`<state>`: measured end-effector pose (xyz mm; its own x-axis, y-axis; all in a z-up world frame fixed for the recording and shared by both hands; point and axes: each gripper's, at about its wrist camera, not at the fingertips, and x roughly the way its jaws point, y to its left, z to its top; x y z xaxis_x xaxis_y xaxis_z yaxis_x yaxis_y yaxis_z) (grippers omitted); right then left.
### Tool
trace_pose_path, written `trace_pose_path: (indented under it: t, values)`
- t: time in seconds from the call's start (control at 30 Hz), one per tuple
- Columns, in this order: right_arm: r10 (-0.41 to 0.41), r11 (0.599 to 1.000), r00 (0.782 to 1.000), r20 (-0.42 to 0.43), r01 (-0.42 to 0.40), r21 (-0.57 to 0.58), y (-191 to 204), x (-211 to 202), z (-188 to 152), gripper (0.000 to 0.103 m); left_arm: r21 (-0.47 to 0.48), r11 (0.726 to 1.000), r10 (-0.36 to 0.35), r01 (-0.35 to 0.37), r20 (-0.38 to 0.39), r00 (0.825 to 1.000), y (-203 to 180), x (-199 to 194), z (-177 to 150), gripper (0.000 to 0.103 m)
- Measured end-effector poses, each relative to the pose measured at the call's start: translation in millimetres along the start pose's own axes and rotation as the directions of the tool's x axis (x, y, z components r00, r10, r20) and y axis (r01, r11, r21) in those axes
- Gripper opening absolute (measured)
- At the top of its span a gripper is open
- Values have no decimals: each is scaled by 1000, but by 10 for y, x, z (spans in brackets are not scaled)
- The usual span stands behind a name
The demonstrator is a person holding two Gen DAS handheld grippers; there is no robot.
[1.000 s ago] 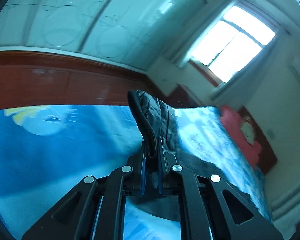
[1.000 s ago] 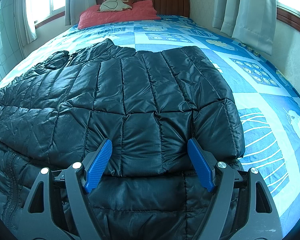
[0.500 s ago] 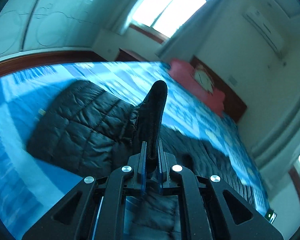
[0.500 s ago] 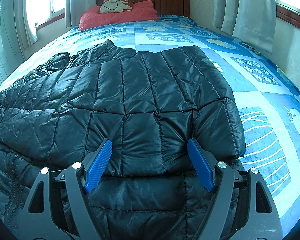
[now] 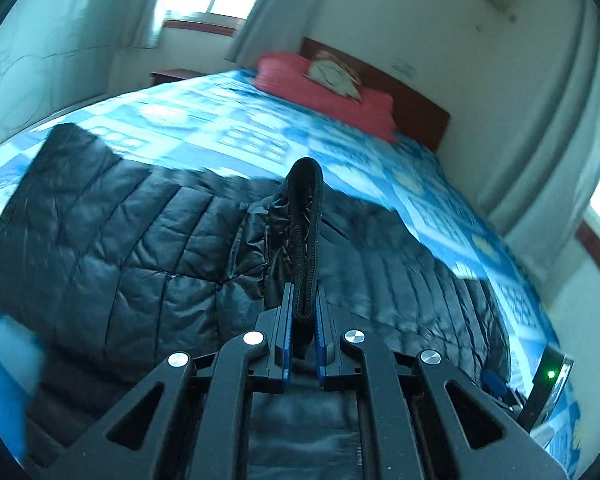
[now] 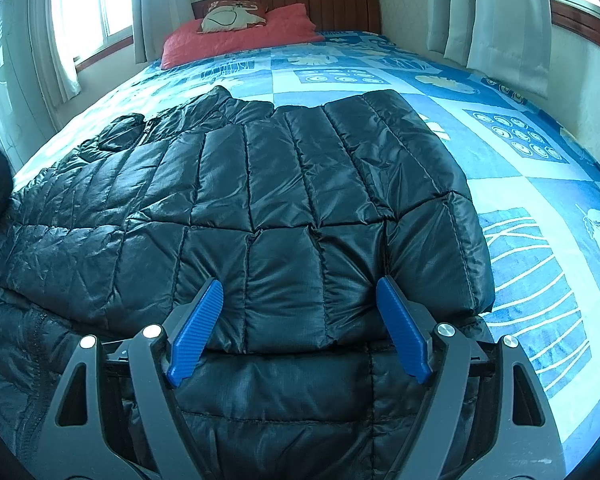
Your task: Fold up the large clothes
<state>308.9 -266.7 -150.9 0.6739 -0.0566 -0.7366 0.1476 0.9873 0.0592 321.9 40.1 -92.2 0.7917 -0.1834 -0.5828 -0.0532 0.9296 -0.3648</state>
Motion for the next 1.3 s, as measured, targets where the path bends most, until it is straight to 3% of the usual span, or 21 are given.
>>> trace_pose_path:
  t: [0.33,0.53,0.63,0.73,0.8,0.87,0.93,1.03,1.17,1.3]
  values:
    - [16,1000,1000,5,-16,9,-9,-13,-12,81,140,987,-61,74,-97,993,-887,403,-272,9]
    - [15,1000,1000,5,-15,7,-8,-18,-18,82,205,977,-29,63,-166,986,-1089,669,-538,9]
    - [11,1000,1000,2,-11,3,3,-14,-21,82,197,978,-29,72,-213,977,-1070,780,-614,11]
    - [7,1000,1000,0,-7,-2,16,-10,-23,82,189,978,-50,91,-211,976,-1020,709,-625,12]
    - [3,1000,1000,-3,-3,-7,26,-10,-23,83,192,976,-57,99,-215,975,-1010,627,-627,21]
    - [0,1000,1000,-6,0,-11,33,-5,-18,83,179,978,-72,112,-215,974,-963,505,-611,44]
    - [-5,1000,1000,-9,5,-16,45,-1,-14,83,160,980,-84,116,-196,977,-904,370,-591,59]
    - [-13,1000,1000,-12,13,-22,53,-2,-3,83,160,980,-91,117,-165,982,-776,138,-543,61]
    - [-15,1000,1000,1,15,-11,69,-130,63,83,231,972,-11,36,-109,994,-556,-108,-521,61]
    - [100,990,994,45,-104,93,167,-387,157,83,253,965,85,-68,-54,995,-147,-314,-510,61]
